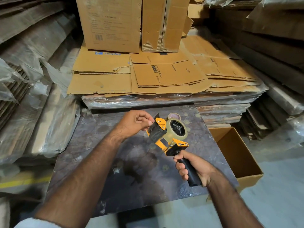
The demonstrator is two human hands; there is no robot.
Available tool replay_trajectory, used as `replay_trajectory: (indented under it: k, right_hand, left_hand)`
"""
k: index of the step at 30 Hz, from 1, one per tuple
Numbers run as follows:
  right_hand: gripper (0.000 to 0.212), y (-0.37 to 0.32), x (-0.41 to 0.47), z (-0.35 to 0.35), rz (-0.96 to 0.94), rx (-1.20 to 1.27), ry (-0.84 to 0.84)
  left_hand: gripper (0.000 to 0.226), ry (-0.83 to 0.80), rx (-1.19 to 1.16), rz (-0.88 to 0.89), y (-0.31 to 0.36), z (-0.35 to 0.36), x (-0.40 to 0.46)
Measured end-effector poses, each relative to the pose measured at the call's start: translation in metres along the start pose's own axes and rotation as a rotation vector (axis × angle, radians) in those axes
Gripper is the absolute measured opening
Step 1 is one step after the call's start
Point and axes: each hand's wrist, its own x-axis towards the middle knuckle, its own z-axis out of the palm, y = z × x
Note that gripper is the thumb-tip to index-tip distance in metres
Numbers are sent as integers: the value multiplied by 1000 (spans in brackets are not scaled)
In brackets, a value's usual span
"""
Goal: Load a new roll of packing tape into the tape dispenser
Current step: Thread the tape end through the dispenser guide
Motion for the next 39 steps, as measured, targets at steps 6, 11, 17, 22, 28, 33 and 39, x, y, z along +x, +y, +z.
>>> replay_trajectory:
  k: [6, 11, 17, 22, 28, 33, 39]
  right_hand:
    - [11, -4, 0, -1, -48, 36, 33]
    - [11, -8, 0, -4, -63, 18, 38]
    - [11, -9, -2, -5, -64, -1, 27]
    - [11, -5, -8, -8, -51, -41, 31]
    - [15, 0, -10, -20, -62, -65, 31]
    - [13, 4, -10, -28, -138, -200, 114]
    - [14, -1, -5, -43, -376, -579, 459]
  left_hand:
    - [53, -43, 109, 133, -4, 25, -20]
    - [95, 115, 378, 319, -11, 50, -29]
    - [81, 148, 322, 313, -8, 44, -28]
    - [58, 150, 261, 277, -12, 37, -21]
    - [48, 52, 145, 195, -16, 43, -18]
    - [48, 94, -521, -77, -19, 41, -13]
    - [47, 241, -567, -261, -31, 47, -13]
